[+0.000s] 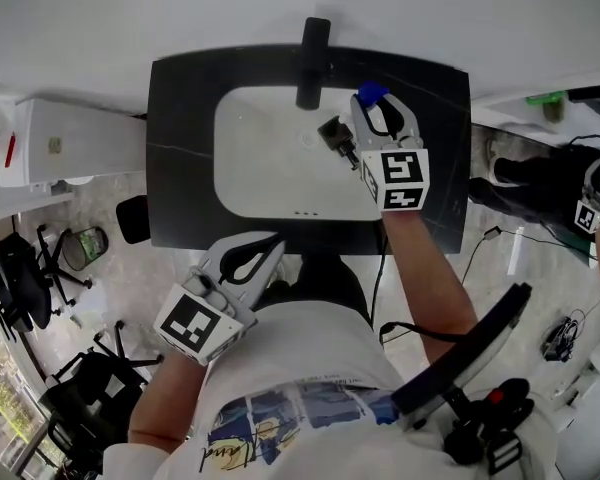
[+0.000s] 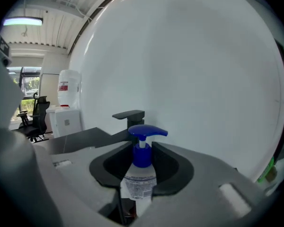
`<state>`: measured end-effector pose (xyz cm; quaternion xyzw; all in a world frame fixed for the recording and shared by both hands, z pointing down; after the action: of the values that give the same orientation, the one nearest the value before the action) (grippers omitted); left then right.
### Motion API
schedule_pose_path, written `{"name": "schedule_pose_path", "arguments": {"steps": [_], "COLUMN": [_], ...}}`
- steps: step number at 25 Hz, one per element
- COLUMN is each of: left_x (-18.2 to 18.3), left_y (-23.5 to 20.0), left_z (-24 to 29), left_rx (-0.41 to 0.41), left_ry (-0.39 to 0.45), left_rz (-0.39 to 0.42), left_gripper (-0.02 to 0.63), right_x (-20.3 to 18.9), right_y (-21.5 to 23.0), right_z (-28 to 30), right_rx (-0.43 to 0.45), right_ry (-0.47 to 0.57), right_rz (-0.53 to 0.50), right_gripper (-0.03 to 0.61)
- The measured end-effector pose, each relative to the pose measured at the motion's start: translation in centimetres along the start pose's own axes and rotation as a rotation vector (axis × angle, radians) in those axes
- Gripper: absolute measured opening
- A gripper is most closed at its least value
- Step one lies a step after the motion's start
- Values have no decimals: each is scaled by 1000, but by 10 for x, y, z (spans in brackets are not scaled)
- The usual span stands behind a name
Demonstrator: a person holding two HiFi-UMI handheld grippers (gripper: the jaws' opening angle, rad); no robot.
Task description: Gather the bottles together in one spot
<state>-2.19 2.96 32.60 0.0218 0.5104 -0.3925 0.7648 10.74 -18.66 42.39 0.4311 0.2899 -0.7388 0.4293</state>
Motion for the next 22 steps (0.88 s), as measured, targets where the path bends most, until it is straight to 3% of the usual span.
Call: {"name": "schedule_pose_path", "arguments": {"steps": [13, 22], "left_x": [8, 13], "left_y": [-21, -25], "left_z": [12, 9], "left_rx": [64, 92], "left_ry": [4, 7], "left_rz": [-69, -108], "left_gripper": [3, 3], "right_x": [29, 35], "right_y": [57, 54], "right_z": [64, 75], "right_rx": [-116, -145], "right_ry": [65, 113], "right_rz": [56, 27], "right_gripper": [121, 121]}}
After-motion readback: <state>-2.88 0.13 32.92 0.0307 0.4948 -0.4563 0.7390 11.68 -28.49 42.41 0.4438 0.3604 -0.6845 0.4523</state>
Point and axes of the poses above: the fingertips, and each gripper's own axes: z forward along the fingers, y to its right, x out of its top, the point moved 1 cm from there along -z, backward along the fingers, and after that the axes turned 6 degrees about -y, right-handed, at the moved point
